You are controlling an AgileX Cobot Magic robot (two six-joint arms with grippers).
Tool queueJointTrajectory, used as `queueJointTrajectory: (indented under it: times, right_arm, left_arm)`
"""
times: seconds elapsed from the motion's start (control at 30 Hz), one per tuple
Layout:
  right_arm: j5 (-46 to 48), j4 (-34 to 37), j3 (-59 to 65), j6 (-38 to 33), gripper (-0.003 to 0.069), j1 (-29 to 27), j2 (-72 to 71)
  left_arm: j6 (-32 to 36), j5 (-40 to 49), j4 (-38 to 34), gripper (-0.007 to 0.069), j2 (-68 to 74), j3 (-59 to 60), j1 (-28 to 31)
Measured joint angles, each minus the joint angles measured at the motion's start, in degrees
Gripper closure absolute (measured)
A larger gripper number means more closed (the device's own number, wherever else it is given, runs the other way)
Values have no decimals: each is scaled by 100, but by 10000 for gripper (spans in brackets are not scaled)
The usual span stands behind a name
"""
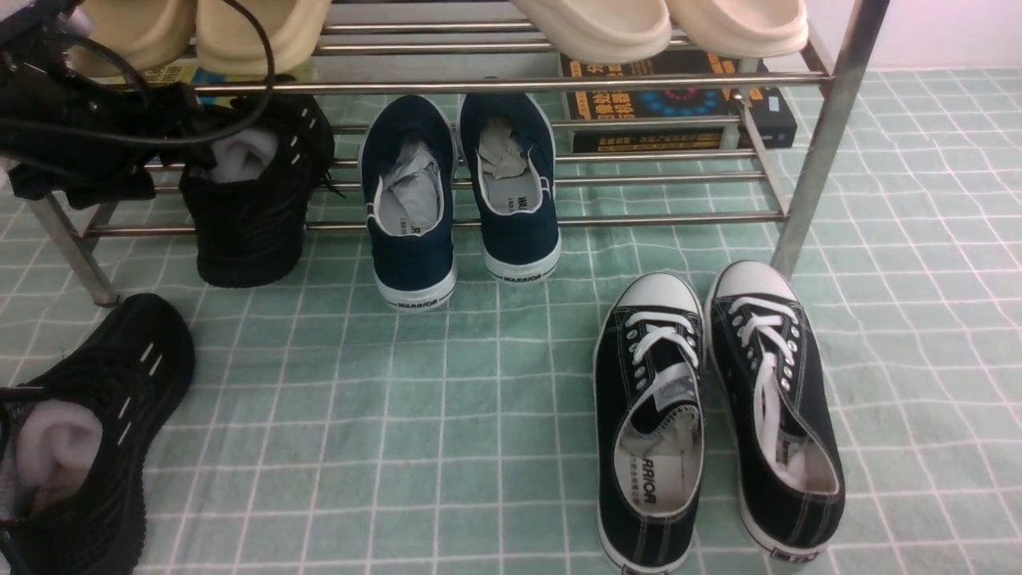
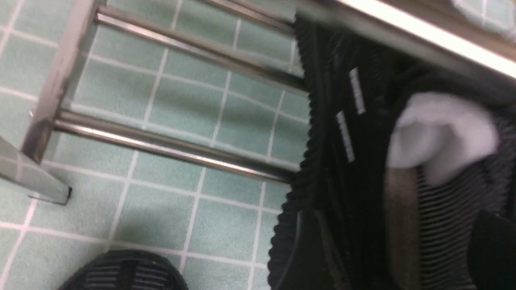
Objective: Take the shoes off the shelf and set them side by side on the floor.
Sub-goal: 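Grasp the leftmost shoe on the bottom shelf of the shoe rack with the left gripper, then set the held shoe down on the floor in front of the rack with the left gripper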
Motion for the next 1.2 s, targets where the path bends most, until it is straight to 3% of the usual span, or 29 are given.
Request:
queueJointTrajectory:
  times: [0.2, 0.33, 0.5, 0.6, 0.97, 1.2]
  right_arm:
    - [0, 0, 0, -12, 421, 0, 0]
    - [0, 0, 0, -17, 421, 0, 0]
    - [0, 0, 0, -17, 421, 0, 0]
    - [0, 0, 0, -17, 421, 0, 0]
    - [0, 0, 0, -17, 421, 0, 0]
    - [0, 0, 0, -17, 421, 0, 0]
  left_arm:
    - [-5, 99, -63, 120, 338, 0, 0]
    - [-5, 92, -122, 198, 453, -6, 0]
    - [-5, 316, -270, 513, 487, -17, 0]
    - [-12, 558, -251, 598, 373, -17, 0]
    - [-832, 2101, 579, 611, -883, -17, 0]
    - [-2093, 3074, 2071, 611, -2005, 179, 0]
